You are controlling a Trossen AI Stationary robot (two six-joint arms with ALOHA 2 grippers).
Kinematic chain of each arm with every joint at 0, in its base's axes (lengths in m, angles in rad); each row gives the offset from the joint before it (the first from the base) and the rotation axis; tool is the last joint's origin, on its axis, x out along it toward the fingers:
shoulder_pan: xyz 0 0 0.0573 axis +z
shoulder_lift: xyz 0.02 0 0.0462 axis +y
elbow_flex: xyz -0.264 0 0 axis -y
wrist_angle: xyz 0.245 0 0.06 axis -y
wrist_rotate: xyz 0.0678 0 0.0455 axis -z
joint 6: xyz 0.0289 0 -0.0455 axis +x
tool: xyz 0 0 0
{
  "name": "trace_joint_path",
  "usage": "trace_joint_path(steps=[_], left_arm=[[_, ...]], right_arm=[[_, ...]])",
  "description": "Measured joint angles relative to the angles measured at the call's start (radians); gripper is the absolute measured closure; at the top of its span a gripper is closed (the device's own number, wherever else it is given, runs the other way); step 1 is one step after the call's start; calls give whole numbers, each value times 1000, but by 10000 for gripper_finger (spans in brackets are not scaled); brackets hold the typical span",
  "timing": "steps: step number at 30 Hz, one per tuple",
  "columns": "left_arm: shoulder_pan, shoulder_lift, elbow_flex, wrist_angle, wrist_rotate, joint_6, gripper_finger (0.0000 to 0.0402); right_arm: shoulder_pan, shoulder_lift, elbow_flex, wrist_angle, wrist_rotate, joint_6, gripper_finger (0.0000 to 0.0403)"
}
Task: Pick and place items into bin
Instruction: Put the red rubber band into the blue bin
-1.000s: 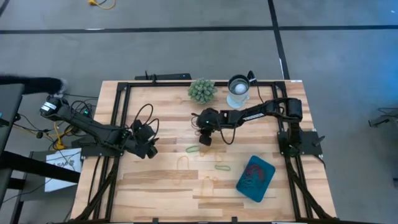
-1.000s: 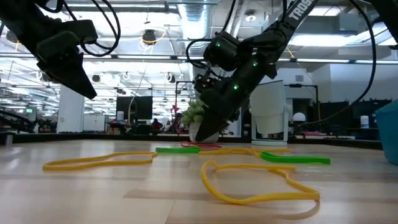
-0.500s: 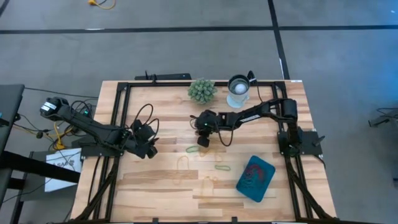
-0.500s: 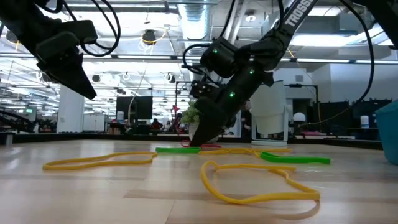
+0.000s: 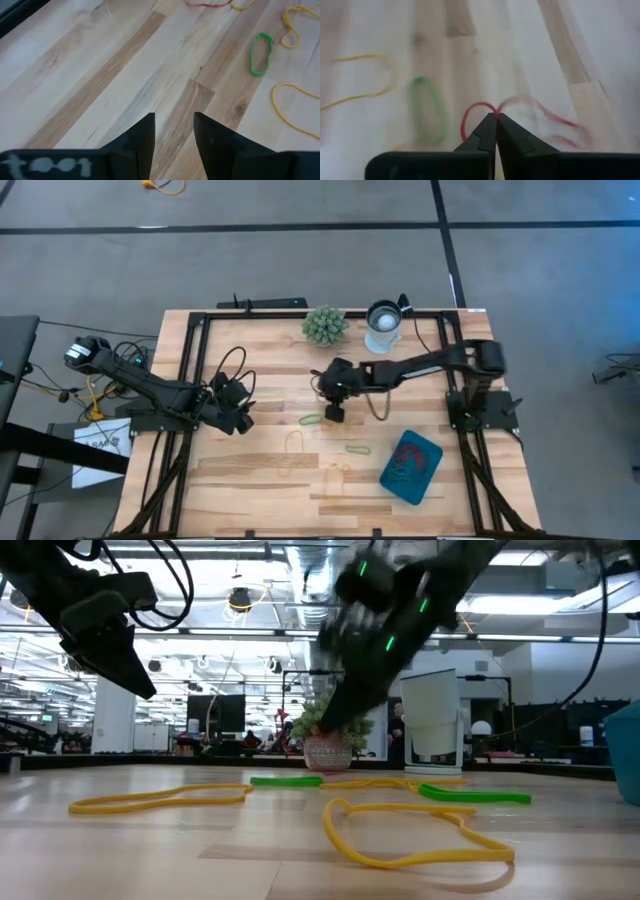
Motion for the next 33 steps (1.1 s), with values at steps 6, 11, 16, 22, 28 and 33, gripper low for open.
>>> trace_joint_path(steps=[6, 11, 16, 22, 28, 33], left_arm=[[0, 0, 0, 0, 0, -5, 276], [0, 0, 0, 0, 0, -10, 276], [0, 0, 0, 0, 0, -14, 276], [1, 0, 0, 0, -1, -18, 276], [2, 0, 0, 0, -5, -40, 276], [3, 0, 0, -1, -1, -43, 276]], right_arm=[[123, -278, 1, -270, 51, 87, 401], [289, -489, 1, -553, 158, 325, 402], [519, -596, 1, -756, 273, 685, 402], [756, -544, 1, -826, 290, 995, 402], [877, -486, 1, -875, 317, 1195, 403], [936, -460, 0, -931, 312, 1336, 403]])
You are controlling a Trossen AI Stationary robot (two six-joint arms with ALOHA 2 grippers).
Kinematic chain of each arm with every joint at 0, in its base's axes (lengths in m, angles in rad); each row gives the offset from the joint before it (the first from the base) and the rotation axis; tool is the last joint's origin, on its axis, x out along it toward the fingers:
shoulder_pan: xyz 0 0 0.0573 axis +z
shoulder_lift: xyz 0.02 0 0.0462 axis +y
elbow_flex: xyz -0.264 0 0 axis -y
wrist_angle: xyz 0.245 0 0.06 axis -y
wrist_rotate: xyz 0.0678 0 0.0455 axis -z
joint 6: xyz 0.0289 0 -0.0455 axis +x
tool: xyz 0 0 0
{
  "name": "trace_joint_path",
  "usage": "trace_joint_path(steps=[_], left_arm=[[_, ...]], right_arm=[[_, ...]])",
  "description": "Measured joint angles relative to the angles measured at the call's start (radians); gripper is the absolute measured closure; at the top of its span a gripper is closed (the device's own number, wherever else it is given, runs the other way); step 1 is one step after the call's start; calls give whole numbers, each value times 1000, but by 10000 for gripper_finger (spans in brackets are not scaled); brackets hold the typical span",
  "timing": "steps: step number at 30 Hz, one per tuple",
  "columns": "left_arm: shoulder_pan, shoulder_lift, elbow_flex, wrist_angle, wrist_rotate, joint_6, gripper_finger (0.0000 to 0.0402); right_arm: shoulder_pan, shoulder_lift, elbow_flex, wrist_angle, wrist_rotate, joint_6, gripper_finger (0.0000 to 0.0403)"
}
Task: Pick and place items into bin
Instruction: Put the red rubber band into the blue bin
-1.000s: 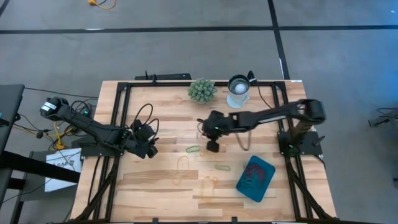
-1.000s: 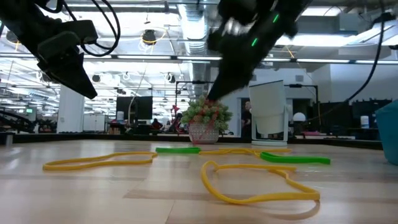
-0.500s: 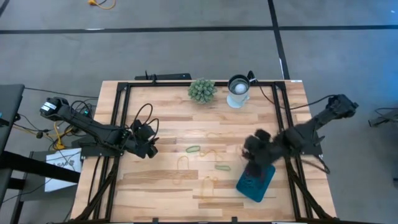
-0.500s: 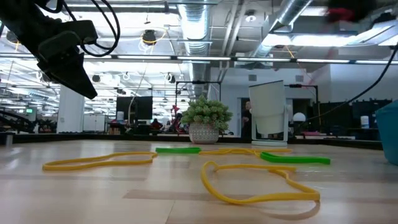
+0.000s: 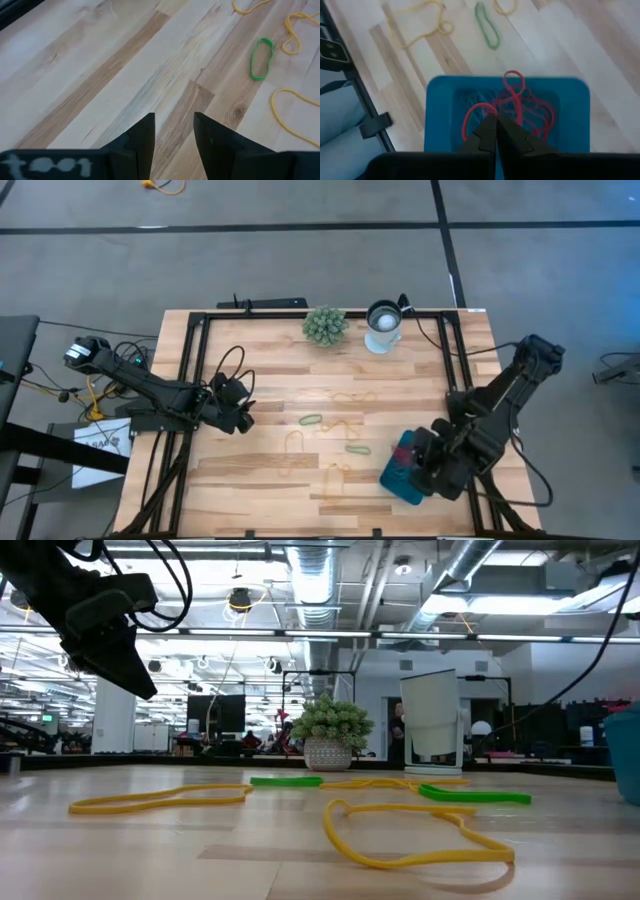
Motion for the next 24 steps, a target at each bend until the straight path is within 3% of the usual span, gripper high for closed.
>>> trace_joint_path(steps=[6, 13, 19, 24], left_arm=[[0, 0, 0, -1, -3, 2, 276], [0, 0, 0, -1, -6, 7, 276], [0, 0, 0, -1, -20, 26, 276], [0, 0, 0, -1, -33, 28, 276]], right_arm=[[69, 4, 0, -64, 3, 141, 403], [69, 47, -64, 5, 9, 208, 403], [30, 160, -86, 0, -140, 192, 403], [-5, 201, -86, -11, -160, 132, 398]])
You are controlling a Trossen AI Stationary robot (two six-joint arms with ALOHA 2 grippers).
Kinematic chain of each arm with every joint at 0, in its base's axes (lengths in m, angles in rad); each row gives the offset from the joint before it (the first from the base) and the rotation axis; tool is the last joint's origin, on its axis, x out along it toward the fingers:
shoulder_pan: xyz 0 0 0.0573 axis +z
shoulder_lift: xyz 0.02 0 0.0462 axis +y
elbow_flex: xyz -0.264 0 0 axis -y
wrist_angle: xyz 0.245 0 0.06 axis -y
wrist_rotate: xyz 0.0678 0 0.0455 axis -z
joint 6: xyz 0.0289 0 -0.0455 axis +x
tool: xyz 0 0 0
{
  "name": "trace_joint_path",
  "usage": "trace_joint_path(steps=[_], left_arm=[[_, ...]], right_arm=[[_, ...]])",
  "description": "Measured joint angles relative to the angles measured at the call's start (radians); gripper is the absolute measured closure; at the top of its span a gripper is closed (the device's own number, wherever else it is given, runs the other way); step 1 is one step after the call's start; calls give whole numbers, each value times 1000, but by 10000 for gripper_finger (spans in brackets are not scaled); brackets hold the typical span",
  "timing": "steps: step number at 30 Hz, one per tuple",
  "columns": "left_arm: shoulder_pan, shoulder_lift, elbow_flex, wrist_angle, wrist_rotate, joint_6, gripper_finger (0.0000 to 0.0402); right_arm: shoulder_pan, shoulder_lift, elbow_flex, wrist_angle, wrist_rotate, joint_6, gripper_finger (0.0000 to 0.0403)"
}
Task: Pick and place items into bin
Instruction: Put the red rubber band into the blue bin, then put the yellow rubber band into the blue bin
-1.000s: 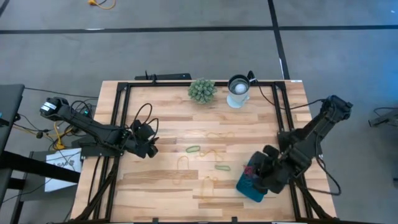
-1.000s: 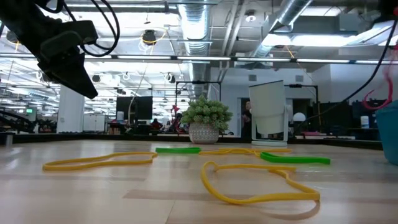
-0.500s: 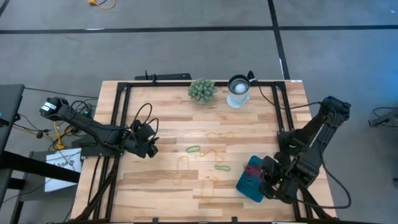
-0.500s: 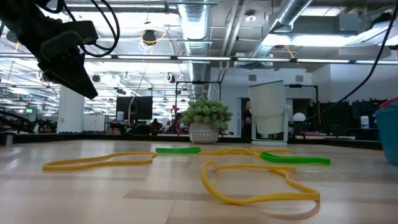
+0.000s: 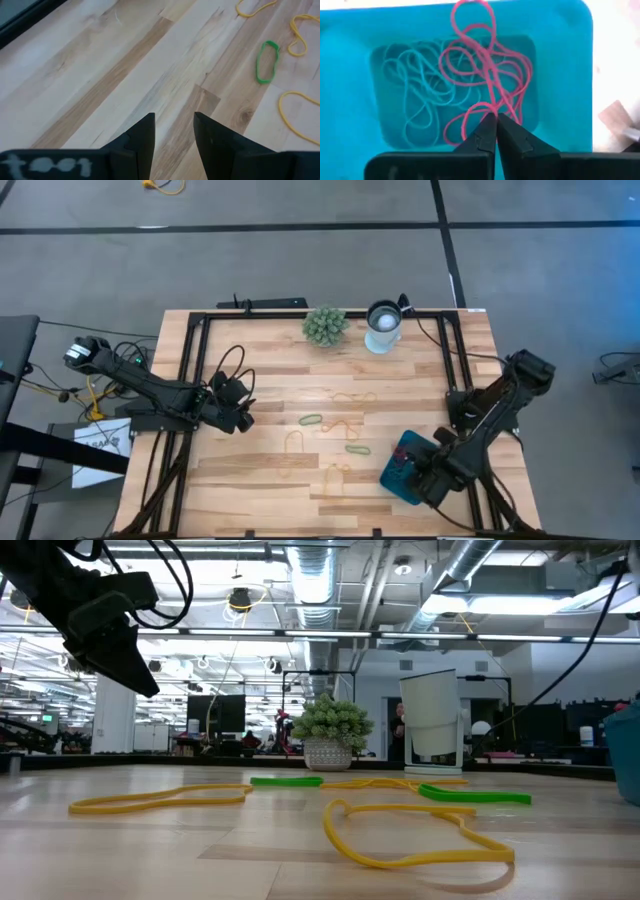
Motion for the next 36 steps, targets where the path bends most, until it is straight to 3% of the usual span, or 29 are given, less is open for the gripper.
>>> trace_joint_path(steps=[15, 21, 29, 36], left_arm=[[0, 0, 0, 0, 2, -1, 276], [0, 0, 0, -2, 2, -1, 276], [0, 0, 0, 11, -5, -13, 276], [-5, 43, 0, 151, 117, -38, 276]], right_arm=[[-108, 6, 0, 31, -37, -169, 288], [-139, 5, 0, 30, -104, -222, 261], [-232, -12, 1, 33, 10, -358, 253], [-266, -132, 42, 35, 92, -439, 262]])
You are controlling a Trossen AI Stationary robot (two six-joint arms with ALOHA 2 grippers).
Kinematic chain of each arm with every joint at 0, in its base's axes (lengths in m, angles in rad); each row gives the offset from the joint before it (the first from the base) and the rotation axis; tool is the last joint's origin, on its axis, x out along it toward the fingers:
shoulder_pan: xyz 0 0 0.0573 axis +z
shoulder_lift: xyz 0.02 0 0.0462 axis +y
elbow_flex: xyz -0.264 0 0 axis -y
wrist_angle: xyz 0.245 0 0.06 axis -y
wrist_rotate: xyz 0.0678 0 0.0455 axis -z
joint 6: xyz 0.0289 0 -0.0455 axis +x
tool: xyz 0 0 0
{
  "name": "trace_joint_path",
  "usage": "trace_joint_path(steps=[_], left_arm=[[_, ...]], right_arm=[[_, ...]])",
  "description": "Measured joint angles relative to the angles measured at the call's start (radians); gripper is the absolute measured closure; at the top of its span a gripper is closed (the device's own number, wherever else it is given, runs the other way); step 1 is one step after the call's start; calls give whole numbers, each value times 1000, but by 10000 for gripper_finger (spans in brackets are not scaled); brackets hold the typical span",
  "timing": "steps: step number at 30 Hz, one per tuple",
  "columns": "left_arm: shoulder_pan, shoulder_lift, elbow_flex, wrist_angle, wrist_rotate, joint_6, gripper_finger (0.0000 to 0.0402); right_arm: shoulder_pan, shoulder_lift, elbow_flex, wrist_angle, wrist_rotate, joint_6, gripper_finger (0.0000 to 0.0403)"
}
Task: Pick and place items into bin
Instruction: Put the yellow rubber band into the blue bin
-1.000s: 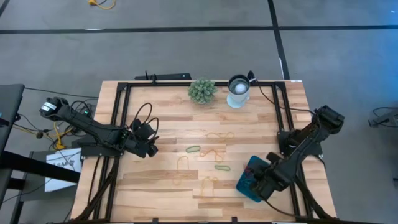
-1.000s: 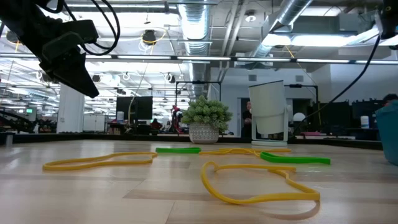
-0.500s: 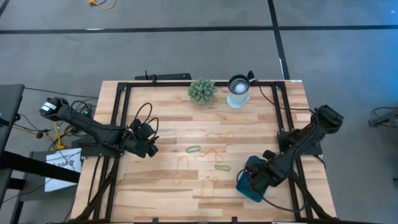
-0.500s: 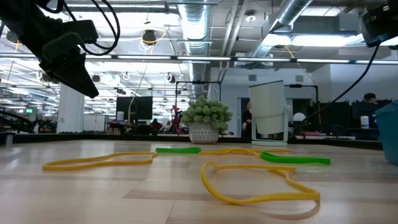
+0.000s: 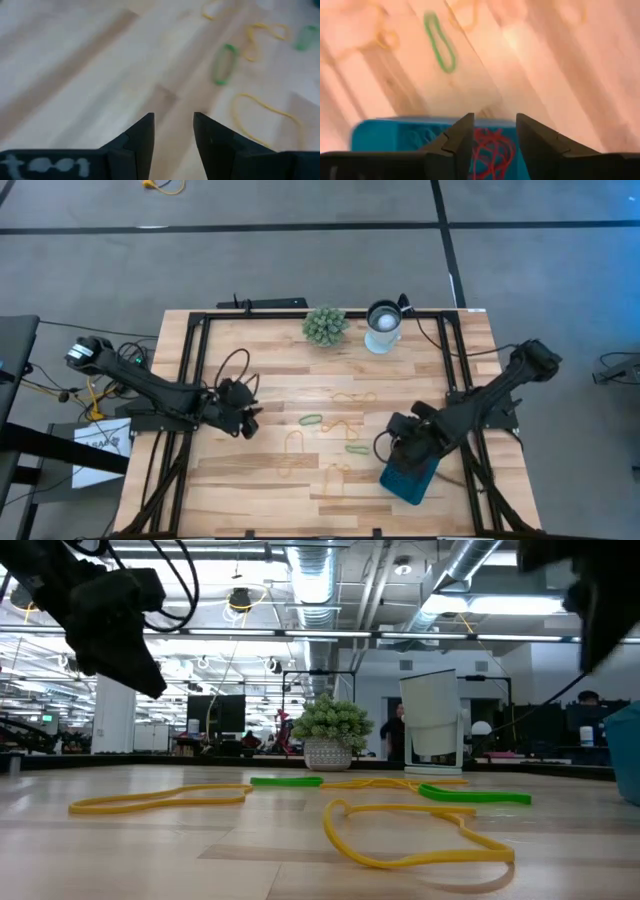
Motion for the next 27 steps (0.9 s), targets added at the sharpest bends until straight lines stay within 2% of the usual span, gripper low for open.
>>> trace_joint_path(steps=[3, 5, 9, 11, 15, 18, 23, 27], left_arm=[[-5, 94, 0, 128, 92, 26, 276], [-12, 180, 0, 225, 125, 67, 276], [-13, 377, 1, 415, 113, 67, 276], [-7, 471, 15, 470, 114, 39, 276], [-11, 626, 86, 471, 101, 18, 276], [-19, 702, 140, 472, 69, 69, 276], [-37, 725, 198, 436, 44, 90, 276], [-45, 719, 218, 411, 76, 91, 276]], right_arm=[[1, -68, 8, 23, 141, -70, 265], [-2, -105, 9, 48, 279, -138, 266], [-18, -135, 9, 124, 584, -231, 266], [-36, -135, 9, 155, 668, -244, 267], [-74, -122, 8, 178, 691, -279, 268], [-102, -100, 8, 175, 688, -279, 268], [-125, -72, 8, 176, 656, -279, 270], [-127, -51, 8, 178, 656, -279, 269]])
